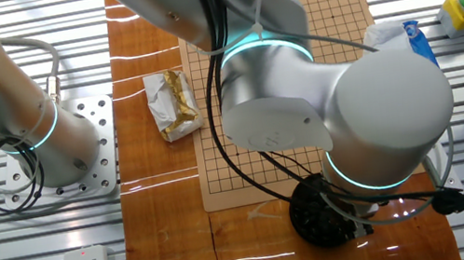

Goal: Play the first move as black on the 3-4 point in the upper right corner of the Go board

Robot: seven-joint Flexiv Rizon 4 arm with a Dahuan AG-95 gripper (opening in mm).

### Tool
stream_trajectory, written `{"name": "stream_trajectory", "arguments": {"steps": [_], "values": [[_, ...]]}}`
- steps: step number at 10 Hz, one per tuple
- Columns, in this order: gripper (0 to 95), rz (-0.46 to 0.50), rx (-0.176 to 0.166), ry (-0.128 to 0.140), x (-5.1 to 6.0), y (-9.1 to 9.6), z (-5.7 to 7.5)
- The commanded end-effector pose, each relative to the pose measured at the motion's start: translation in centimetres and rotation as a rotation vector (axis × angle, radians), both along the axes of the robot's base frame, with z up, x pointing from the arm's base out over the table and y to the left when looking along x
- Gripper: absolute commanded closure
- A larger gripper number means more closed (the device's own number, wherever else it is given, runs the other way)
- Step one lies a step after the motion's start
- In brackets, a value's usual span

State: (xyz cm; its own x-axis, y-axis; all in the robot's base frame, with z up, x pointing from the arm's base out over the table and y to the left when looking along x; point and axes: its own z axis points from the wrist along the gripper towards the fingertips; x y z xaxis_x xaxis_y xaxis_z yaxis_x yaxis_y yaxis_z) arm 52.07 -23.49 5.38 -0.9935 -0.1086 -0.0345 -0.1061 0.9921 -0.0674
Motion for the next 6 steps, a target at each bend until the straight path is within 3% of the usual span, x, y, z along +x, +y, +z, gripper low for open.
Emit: {"name": "stream_trajectory", "arguments": {"steps": [1,6], "values": [[76.0,0.000,0.001,0.001,0.05,0.02,-0.02],[76.0,0.006,0.002,0.002,0.15,-0.07,-0.13]]}}
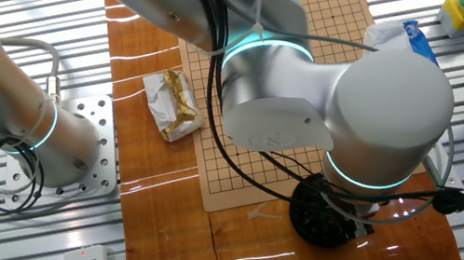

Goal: Play the first move as black on the 3-4 point in the upper right corner of the Go board

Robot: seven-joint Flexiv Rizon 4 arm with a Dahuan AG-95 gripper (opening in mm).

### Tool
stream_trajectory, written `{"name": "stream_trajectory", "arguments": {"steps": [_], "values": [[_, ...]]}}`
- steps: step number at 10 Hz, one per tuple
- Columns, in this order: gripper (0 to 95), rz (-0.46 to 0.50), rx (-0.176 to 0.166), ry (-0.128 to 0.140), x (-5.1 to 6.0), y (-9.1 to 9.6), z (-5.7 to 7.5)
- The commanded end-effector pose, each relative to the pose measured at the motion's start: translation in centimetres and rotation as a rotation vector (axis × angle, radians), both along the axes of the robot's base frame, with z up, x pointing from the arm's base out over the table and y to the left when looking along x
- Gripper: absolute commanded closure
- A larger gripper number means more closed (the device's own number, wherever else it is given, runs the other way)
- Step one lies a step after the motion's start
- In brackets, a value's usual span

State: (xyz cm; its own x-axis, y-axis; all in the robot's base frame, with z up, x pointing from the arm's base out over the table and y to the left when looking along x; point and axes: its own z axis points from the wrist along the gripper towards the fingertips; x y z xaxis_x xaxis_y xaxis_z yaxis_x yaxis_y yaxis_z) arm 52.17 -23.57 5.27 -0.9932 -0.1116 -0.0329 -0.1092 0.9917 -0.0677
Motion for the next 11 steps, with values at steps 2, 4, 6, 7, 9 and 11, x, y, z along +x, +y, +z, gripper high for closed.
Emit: {"name": "stream_trajectory", "arguments": {"steps": [2,4,6,7,9,11], "values": [[76.0,0.005,0.003,0.000,0.09,-0.03,-0.08],[76.0,0.005,0.004,0.001,0.09,-0.03,-0.08],[76.0,0.005,0.005,0.004,0.06,-0.02,-0.06],[76.0,0.005,0.006,0.007,-0.02,0.01,0.02],[76.0,0.010,0.006,0.008,-0.29,-0.11,0.00],[76.0,0.014,0.006,0.007,-0.52,-0.20,-0.04]]}}
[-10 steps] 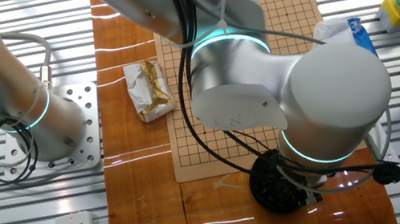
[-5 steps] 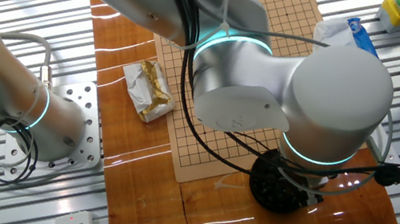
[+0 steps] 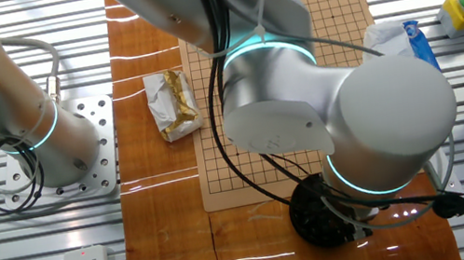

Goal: Play the first move as black on the 3-4 point in the upper right corner of the Go board

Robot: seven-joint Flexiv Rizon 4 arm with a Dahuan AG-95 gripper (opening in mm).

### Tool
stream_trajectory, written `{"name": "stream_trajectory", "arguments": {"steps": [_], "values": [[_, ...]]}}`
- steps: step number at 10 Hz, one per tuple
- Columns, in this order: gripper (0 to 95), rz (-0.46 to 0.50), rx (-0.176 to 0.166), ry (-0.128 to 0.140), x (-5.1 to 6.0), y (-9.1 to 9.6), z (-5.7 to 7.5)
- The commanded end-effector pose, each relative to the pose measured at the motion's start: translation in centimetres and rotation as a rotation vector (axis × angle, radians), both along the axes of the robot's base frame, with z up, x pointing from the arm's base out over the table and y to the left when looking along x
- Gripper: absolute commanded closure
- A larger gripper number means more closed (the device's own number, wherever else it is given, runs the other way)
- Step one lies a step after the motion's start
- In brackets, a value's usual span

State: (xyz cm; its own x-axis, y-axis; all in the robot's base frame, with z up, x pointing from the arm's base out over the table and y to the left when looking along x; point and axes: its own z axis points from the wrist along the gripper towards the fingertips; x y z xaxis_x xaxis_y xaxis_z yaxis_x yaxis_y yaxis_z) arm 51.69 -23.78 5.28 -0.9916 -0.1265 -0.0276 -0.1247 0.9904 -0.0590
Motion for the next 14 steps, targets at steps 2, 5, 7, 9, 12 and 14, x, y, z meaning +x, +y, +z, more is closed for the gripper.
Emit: {"name": "stream_trajectory", "arguments": {"steps": [2,5,7,9,12,14], "values": [[76.0,-0.003,-0.002,0.000,-0.05,0.01,-0.05],[95.0,-0.002,-0.003,-0.001,-0.03,0.00,-0.07],[95.0,-0.002,-0.004,-0.001,-0.03,0.00,-0.07],[95.0,0.002,-0.004,0.000,-0.03,0.00,-0.07],[95.0,0.006,-0.004,0.001,-0.03,0.02,-0.04],[95.0,0.003,-0.005,0.003,-0.07,0.34,0.34]]}}
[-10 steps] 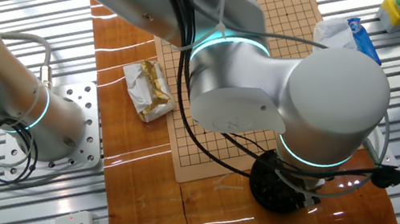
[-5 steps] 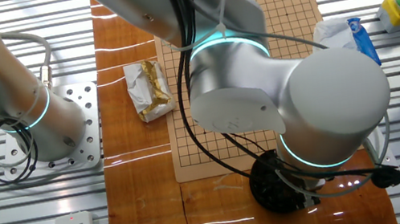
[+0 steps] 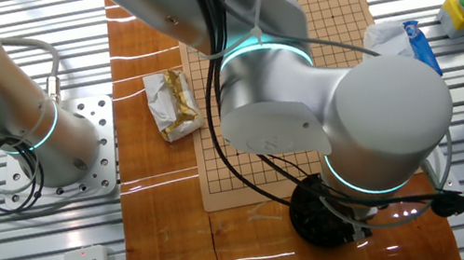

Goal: Play the first move as black on the 3-4 point in the upper right corner of the Go board

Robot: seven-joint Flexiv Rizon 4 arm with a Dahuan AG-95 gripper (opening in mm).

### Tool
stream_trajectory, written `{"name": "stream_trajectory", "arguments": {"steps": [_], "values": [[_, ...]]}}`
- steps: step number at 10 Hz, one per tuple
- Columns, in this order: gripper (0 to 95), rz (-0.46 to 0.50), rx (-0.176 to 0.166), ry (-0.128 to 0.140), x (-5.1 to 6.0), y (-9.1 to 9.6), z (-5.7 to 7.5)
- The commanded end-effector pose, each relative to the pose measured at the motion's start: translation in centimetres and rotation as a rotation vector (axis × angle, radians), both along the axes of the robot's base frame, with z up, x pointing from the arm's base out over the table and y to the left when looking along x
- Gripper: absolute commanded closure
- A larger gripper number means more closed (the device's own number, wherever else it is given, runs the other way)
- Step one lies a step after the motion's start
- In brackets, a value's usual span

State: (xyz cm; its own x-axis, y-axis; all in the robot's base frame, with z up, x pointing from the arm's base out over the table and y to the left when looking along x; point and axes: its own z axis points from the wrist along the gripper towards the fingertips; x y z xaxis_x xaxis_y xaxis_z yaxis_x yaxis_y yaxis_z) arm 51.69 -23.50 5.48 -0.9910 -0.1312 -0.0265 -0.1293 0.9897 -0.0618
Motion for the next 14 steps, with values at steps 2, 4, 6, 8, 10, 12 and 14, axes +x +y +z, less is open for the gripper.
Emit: {"name": "stream_trajectory", "arguments": {"steps": [2,4,6,8,10,12,14], "values": [[95.0,-0.002,-0.002,0.004,0.0,0.4,0.6],[95.0,-0.006,-0.001,0.004,0.0,0.5,0.6],[95.0,-0.011,0.002,0.004,0.0,0.5,0.6],[95.0,-0.016,-0.001,0.004,0.0,0.5,0.6],[95.0,-0.015,-0.001,0.006,0.0,0.5,0.7],[95.0,-0.012,-0.001,0.014,0.7,1.5,1.4],[95.0,-0.031,-0.003,0.023,2.5,5.8,2.8]]}}
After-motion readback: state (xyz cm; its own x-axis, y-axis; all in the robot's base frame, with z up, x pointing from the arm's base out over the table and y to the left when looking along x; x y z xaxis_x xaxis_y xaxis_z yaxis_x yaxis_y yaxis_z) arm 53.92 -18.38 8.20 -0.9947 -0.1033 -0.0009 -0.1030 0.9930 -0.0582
